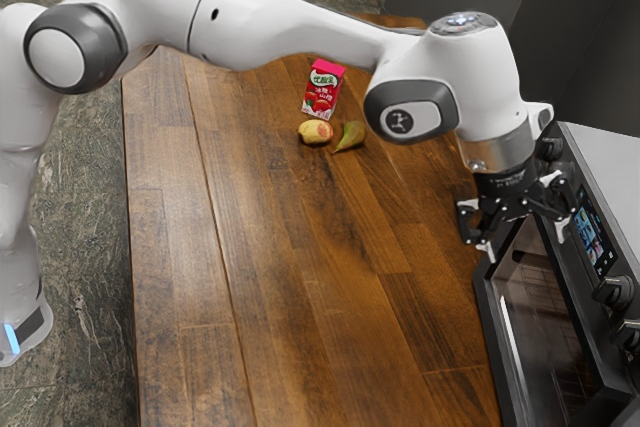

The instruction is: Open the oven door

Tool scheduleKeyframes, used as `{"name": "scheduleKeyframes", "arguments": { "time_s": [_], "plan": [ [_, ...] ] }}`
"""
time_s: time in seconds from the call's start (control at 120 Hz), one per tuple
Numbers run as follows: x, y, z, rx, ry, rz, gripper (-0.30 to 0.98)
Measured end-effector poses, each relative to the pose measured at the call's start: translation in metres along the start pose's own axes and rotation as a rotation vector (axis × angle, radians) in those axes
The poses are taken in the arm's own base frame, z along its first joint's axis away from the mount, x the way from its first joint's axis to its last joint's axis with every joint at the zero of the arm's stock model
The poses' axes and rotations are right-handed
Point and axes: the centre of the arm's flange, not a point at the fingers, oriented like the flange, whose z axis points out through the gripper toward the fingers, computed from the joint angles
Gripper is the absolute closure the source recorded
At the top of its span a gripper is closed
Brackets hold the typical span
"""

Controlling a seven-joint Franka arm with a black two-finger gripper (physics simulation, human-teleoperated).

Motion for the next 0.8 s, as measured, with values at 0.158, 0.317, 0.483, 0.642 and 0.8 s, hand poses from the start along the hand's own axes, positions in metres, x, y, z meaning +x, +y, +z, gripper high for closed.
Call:
{"name": "scheduleKeyframes", "arguments": {
  "time_s": [0.158, 0.317, 0.483, 0.642, 0.8],
  "plan": [
    [0.004, -0.001, 0.007, 0.012, -0.009, -0.008, 0.00],
    [0.010, -0.011, 0.012, 0.039, -0.009, -0.024, 0.00],
    [0.011, -0.033, 0.000, 0.055, 0.001, -0.033, 0.00],
    [0.013, -0.048, -0.010, 0.060, -0.007, -0.060, 0.00],
    [0.014, -0.064, -0.019, 0.065, -0.008, -0.079, 0.00]
  ]
}}
